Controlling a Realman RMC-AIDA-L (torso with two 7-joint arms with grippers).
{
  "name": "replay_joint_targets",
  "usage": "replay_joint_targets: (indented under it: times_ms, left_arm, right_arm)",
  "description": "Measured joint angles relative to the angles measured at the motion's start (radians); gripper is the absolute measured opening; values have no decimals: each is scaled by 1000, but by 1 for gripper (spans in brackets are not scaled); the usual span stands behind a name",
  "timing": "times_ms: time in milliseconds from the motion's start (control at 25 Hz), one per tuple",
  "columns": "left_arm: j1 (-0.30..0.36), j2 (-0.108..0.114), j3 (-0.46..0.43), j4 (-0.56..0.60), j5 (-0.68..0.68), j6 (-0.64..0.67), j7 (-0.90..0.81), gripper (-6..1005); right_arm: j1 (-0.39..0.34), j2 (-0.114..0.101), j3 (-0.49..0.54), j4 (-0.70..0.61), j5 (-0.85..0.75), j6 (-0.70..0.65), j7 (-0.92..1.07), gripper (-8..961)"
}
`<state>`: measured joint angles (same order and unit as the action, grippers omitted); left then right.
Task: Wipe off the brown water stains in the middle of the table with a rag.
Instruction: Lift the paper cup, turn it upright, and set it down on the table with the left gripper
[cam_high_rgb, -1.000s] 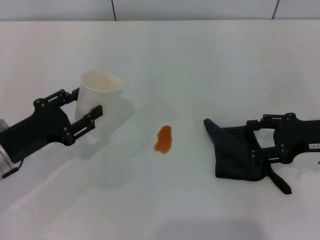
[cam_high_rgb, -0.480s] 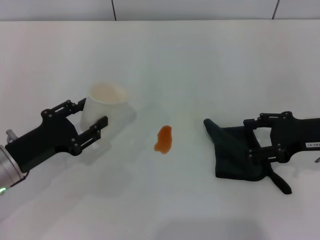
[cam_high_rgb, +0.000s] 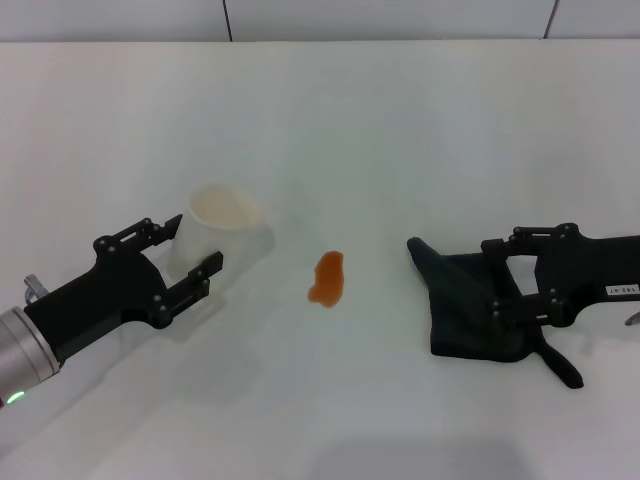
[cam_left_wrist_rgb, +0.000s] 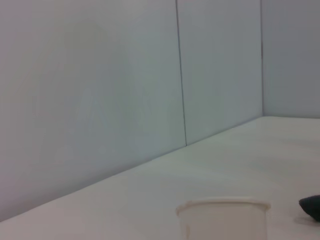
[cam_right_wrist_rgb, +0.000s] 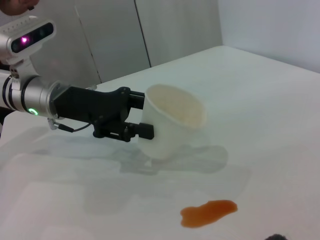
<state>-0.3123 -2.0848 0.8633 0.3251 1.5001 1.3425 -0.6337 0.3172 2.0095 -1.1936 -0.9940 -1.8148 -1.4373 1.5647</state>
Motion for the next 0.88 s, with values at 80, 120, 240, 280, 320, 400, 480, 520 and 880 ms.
replay_joint_targets:
  times_ms: [80, 120, 240, 280, 320, 400, 480, 520, 880]
  left_arm:
    - [-1, 1, 0, -3, 0, -1, 7, 604]
    - [-1, 1, 1, -3, 2, -2, 9, 604]
    - [-2, 2, 2, -3, 4, -2, 27, 604]
    - [-2, 2, 2, -3, 3, -2, 36, 604]
    - [-2, 2, 2, -3, 2, 0, 45, 604]
    - [-1, 1, 2, -3, 2, 3, 58, 604]
    - [2, 1, 2, -4, 2, 2, 73, 604]
    - [3, 1, 2, -4, 3, 1, 79, 604]
    - [9, -1, 2, -7, 0, 4, 100, 605]
  right_arm:
    - [3, 0, 0, 0, 0, 0, 0, 830]
    - [4, 0, 0, 0, -4, 0, 0, 830]
    - [9, 0, 0, -1, -18, 3, 0, 830]
    - [10, 0, 0, -1, -21, 5, 0, 830]
    - [11, 0, 0, -1, -22, 6, 0, 830]
    - [11, 0, 0, -1, -23, 9, 0, 830]
    - [11, 0, 0, -2, -24, 10, 0, 830]
    - [11, 0, 0, -2, -24, 11, 0, 830]
    - [11, 0, -10, -5, -25, 15, 1, 830]
